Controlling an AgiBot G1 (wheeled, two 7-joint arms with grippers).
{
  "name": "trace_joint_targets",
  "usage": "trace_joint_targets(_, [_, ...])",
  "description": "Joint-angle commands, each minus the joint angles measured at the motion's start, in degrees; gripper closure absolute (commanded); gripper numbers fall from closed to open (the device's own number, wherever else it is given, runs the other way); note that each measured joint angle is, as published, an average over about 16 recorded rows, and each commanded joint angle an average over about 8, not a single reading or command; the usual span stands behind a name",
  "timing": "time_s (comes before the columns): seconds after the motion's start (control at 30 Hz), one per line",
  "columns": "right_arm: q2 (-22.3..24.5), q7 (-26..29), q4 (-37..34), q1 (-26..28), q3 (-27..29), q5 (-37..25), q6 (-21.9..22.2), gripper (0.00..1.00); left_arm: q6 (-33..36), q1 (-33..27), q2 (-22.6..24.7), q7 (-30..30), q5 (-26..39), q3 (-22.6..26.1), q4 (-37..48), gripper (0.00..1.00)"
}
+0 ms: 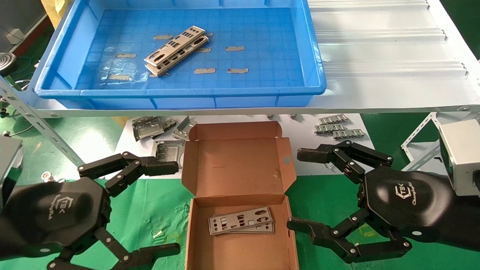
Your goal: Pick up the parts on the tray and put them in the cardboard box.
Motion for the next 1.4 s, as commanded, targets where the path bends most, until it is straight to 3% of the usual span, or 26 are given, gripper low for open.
trace_joint_targets(0.03, [0.0,0.0,0.0,0.0,0.0,0.0,0.0,0.0,0.0,0.0,0.0,0.0,0.0,0.0,0.0,0.0])
trace_joint_targets(0.27, [0.0,0.0,0.0,0.0,0.0,0.0,0.0,0.02,0.0,0.0,0.0,0.0,0.0,0.0,0.0,0.0])
trace_joint_targets(0.53, [0.0,0.0,0.0,0.0,0.0,0.0,0.0,1.0,0.0,0.0,0.0,0.0,0.0,0.0,0.0,0.0])
trace_joint_targets(1.4, [0.0,0.0,0.0,0.0,0.0,0.0,0.0,1.0,0.0,0.0,0.0,0.0,0.0,0.0,0.0,0.0])
